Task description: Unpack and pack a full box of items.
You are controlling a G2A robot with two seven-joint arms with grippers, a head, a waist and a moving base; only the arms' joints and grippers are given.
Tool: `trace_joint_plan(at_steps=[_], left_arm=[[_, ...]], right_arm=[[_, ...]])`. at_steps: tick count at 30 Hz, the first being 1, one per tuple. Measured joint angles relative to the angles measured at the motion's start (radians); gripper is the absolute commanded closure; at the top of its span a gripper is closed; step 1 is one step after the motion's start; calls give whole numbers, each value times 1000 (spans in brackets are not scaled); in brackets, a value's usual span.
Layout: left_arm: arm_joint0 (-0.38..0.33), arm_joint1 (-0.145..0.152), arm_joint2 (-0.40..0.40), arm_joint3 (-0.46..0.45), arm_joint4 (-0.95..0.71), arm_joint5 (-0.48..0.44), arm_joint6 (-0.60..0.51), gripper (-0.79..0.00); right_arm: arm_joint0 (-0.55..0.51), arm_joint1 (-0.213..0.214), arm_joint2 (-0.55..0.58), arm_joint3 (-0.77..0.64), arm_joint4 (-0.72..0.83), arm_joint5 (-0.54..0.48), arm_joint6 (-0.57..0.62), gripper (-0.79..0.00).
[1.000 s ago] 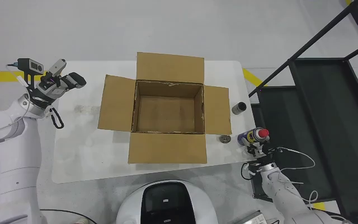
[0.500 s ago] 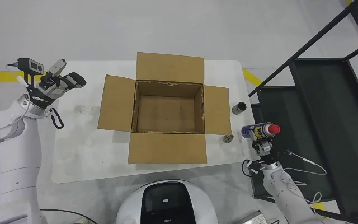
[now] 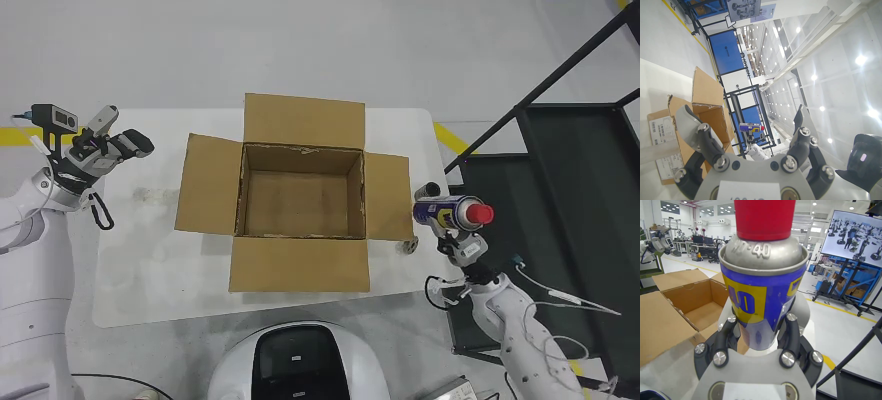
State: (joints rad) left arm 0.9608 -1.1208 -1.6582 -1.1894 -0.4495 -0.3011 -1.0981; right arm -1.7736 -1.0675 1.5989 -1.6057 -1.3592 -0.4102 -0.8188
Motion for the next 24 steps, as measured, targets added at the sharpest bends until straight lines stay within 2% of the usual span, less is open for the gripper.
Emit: trace_joint_plan(at_steps=[3, 6, 8, 24], left_arm=[[0, 0, 0, 0, 0, 0, 0, -785], [0, 0, 0, 0, 0, 0, 0, -785], [0, 0, 0, 0, 0, 0, 0, -785], [0, 0, 0, 0, 0, 0, 0, -785]], right_arm=[[-11, -1, -6, -65, 3, 10, 94, 0], [-19, -4, -19, -65, 46, -39, 137, 0], [-21, -5, -18, -61, 86, -51, 141, 0], [-21, -5, -18, -62, 84, -49, 140, 0]])
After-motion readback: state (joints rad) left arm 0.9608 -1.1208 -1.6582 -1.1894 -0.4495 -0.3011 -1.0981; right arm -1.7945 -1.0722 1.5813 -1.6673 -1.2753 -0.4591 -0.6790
